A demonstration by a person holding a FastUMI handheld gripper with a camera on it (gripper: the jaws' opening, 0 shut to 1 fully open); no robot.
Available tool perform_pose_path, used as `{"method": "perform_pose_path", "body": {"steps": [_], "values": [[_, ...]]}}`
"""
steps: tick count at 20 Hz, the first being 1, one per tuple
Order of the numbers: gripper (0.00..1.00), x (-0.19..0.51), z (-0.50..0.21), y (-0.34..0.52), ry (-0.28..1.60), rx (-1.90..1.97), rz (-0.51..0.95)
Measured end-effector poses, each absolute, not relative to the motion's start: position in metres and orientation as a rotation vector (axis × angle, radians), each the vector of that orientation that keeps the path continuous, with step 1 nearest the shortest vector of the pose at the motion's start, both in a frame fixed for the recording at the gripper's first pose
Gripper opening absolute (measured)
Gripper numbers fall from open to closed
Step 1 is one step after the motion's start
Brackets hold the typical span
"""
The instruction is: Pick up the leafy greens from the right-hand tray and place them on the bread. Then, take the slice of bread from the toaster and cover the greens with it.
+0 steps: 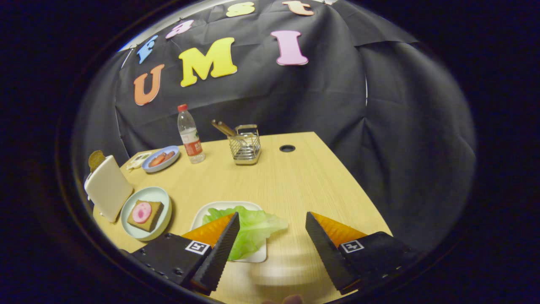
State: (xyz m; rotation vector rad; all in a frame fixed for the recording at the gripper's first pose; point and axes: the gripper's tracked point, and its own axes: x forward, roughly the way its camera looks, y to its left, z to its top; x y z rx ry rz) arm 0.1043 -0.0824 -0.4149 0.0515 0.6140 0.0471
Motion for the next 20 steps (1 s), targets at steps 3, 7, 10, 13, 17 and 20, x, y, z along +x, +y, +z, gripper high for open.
{"method": "perform_pose_path", "body": {"steps": [3,7,10,13,17,20], "values": [[0.96,0.112,-0.425,-0.081,0.62,0.04,0.051],[0.96,0.119,-0.439,-0.079,0.647,0.032,0.066],[0.96,0.124,-0.456,-0.078,0.686,0.031,0.06],[0.96,0.126,-0.464,-0.076,0.698,0.029,0.058],[0.67,0.126,-0.463,-0.069,0.701,0.021,0.069],[0.5,0.128,-0.458,-0.069,0.695,0.016,0.064]]}}
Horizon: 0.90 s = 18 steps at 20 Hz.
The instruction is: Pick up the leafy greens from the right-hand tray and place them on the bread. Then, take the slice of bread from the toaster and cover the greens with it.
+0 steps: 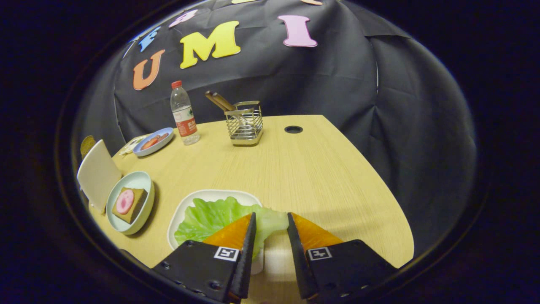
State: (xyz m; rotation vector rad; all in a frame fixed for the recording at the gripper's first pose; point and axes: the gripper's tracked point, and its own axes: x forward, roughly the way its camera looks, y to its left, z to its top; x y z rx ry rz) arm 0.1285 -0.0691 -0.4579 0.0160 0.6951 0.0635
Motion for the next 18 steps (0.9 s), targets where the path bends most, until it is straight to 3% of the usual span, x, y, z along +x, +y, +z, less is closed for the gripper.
{"method": "perform_pose_path", "body": {"steps": [1,2,4,18], "values": [[0.44,0.128,-0.456,-0.073,0.686,0.005,0.044],[0.16,0.129,-0.452,-0.075,0.679,0.004,0.04],[0.02,0.126,-0.452,-0.072,0.686,0.012,0.041],[0.0,0.115,-0.351,-0.049,0.592,0.138,0.068]]}}
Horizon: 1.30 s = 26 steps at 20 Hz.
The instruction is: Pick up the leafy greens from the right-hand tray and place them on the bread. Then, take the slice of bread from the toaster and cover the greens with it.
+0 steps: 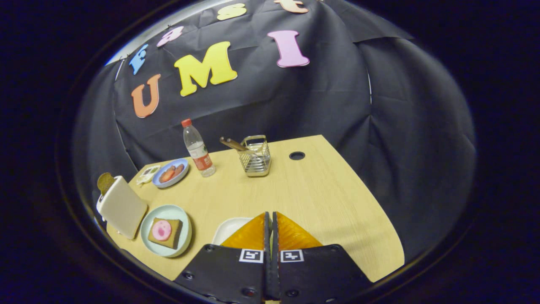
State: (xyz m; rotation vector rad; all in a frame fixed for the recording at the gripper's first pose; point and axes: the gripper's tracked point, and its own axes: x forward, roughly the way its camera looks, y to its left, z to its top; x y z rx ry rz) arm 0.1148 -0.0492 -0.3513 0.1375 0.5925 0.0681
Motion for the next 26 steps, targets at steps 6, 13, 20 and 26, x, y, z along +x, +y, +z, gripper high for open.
{"method": "perform_pose_path", "body": {"steps": [6,13,20,26], "values": [[0.0,0.116,-0.306,-0.031,0.545,0.079,0.059],[0.0,0.113,-0.262,0.034,0.509,0.023,0.087],[0.0,0.089,-0.241,0.167,0.483,0.04,0.19],[0.0,0.068,-0.267,0.279,0.545,0.113,0.291]]}}
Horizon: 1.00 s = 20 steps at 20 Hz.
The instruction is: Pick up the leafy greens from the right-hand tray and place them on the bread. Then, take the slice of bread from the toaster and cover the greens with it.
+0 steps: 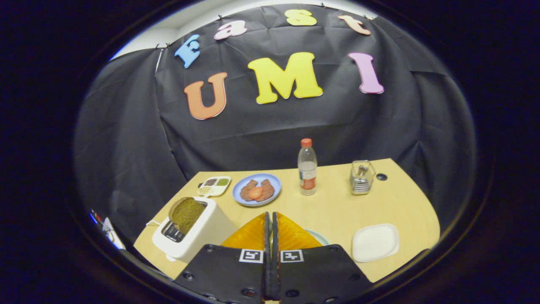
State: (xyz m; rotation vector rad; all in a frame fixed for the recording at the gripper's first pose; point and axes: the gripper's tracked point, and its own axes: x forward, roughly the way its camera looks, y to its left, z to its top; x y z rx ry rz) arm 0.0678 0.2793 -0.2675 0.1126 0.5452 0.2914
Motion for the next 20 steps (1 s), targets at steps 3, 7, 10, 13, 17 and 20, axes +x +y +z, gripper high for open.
{"method": "perform_pose_path", "body": {"steps": [3,7,10,13,17,20], "values": [[0.0,0.063,-0.289,0.314,0.587,0.144,0.316],[0.0,0.064,-0.316,0.332,0.65,0.191,0.328],[0.0,0.074,-0.329,0.321,0.66,0.184,0.303],[0.0,0.085,-0.344,0.299,0.667,0.153,0.255],[0.05,0.097,-0.354,0.271,0.654,0.088,0.21],[0.19,0.102,-0.352,0.253,0.631,0.058,0.176]]}}
